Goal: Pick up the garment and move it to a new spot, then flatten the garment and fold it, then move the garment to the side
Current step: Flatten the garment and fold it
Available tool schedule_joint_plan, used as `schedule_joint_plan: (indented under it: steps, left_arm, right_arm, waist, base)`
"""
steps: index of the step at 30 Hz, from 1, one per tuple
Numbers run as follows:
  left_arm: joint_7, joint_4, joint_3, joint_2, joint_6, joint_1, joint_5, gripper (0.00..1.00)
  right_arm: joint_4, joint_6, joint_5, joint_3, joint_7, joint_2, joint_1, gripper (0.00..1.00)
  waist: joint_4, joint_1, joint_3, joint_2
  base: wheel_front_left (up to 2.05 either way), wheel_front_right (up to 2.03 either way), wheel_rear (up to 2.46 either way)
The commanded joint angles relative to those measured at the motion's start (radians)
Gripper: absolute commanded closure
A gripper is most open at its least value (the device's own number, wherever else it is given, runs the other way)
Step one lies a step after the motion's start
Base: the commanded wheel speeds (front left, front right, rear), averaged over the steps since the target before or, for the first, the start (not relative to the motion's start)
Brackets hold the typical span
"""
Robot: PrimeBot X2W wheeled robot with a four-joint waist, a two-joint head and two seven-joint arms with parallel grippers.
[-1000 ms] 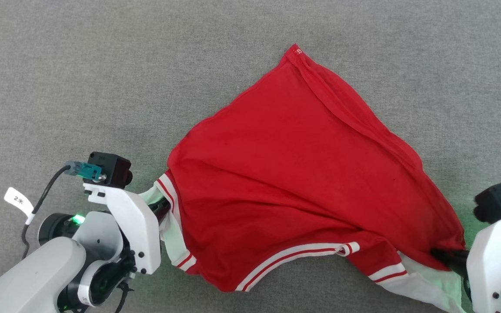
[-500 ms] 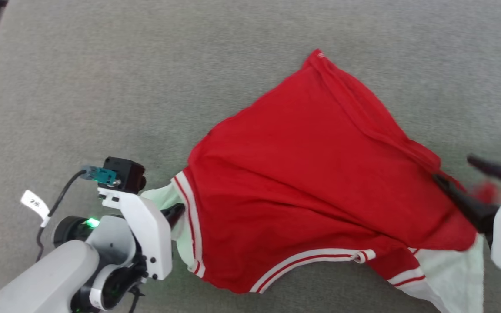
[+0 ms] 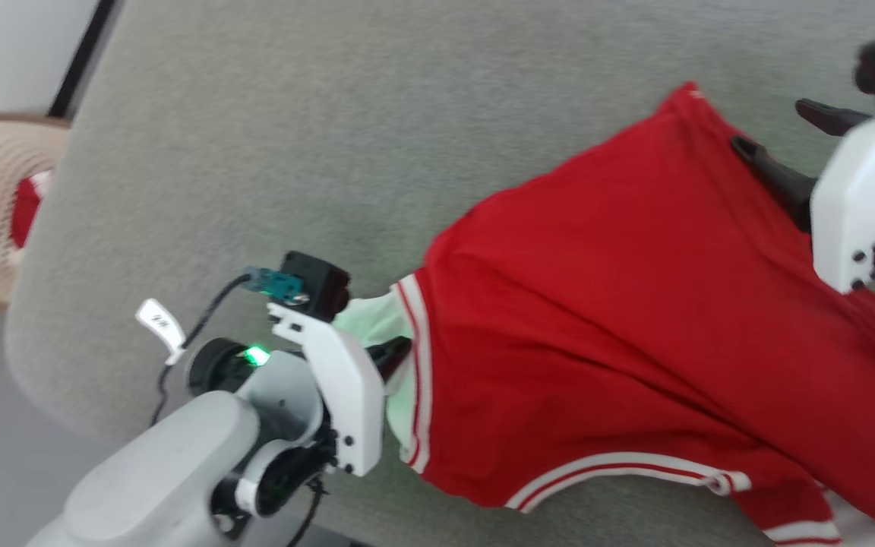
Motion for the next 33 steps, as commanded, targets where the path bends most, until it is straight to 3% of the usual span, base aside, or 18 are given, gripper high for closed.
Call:
schedule_joint_plan:
  steps: [1,10,15,17,24,33]
  left_arm:
    - [-0.003,0.003,-0.003,-0.007,-0.006,-0.015,0.01,1.0]
    - [-0.025,0.08,-0.03,-0.082,-0.061,-0.051,0.022,1.0]
    - [-0.035,0.107,-0.027,-0.086,-0.073,-0.054,0.014,1.0]
    - [-0.036,0.115,-0.023,-0.085,-0.076,-0.057,0.009,1.0]
    - [-0.002,0.16,0.01,-0.057,-0.086,-0.114,-0.01,1.0]
    - [0.105,0.173,0.09,0.076,-0.04,-0.311,0.033,1.0]
  right_arm:
    - [0.01,0.0,0.007,0.002,-0.006,-0.003,-0.01,0.0]
    - [0.339,0.0,0.061,0.208,0.034,-0.068,-0.186,0.0]
    - [0.464,0.0,0.122,0.362,0.164,-0.099,-0.168,0.0]
    - [0.496,0.0,0.129,0.412,0.214,-0.127,-0.161,1.0]
    - [0.507,-0.002,0.173,0.388,0.154,-0.129,-0.266,1.0]
    - [0.45,-0.001,0.2,0.294,0.023,-0.12,-0.399,1.0]
  waist:
    - [0.035,0.0,0.017,0.0]
    - [0.127,0.0,0.043,0.0]
    - [0.136,0.0,0.046,0.0]
    - [0.133,0.0,0.045,0.0]
    - [0.088,0.0,0.031,0.0]
    - [-0.035,0.0,-0.02,0.0]
  base:
    - [0.0,0.0,0.0]
    - [0.0,0.0,0.0]
    - [0.0,0.0,0.0]
    - [0.0,0.0,0.0]
    - [0.0,0.0,0.0]
    - [0.0,0.0,0.0]
